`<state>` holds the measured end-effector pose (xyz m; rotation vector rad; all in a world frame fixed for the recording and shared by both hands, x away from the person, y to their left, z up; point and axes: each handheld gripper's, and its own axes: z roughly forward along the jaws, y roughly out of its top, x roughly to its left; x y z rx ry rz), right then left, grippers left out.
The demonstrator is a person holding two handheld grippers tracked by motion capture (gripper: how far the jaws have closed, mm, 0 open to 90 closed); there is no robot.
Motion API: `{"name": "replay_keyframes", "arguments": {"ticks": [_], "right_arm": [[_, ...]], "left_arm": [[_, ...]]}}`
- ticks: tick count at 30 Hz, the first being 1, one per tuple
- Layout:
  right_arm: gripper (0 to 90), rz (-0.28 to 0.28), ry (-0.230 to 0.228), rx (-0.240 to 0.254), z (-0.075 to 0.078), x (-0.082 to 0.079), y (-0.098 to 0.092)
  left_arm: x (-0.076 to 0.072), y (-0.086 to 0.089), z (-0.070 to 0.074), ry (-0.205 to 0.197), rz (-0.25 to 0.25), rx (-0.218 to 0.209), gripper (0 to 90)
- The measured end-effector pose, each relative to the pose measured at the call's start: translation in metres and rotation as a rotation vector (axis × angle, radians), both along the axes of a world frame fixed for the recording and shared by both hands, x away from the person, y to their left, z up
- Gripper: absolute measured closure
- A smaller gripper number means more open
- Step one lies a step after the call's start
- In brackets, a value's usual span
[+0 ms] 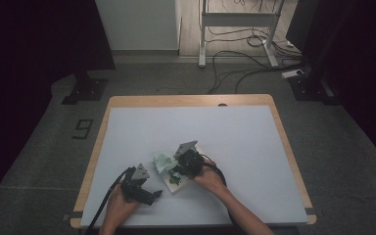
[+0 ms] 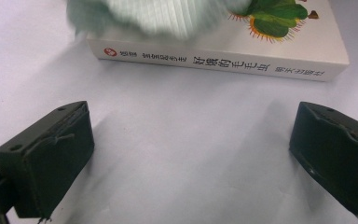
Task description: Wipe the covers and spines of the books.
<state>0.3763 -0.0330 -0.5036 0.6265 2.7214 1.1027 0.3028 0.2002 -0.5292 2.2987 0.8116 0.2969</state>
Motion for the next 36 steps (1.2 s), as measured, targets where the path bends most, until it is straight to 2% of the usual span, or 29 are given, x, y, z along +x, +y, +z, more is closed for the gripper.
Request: {"name": "replay_keyframes", "arguments": {"ticks": [7,18,24,36], "right_arm": [[78.1,-0.084,0.003,-0.003,-0.001,0.017,-0.031],[78.1,-0.176,-0.01,-0.019,-0.003,0.028,-0.067],[78.1,-0.184,-0.01,-0.015,-0.003,0.026,-0.074],[77.9,-0.176,0.008,0.001,-0.004,0.008,-0.088]], "left_arm": [[0.0,0.0,0.0,0.0,0.001,-0.003,0.0],[0.0,0.0,0.0,0.0,0.001,-0.002,0.0],[0.0,0.0,0.0,0.0,0.0,-0.001,0.0],[0.0,0.0,0.0,0.0,0.0,-0.002,0.0]]}}
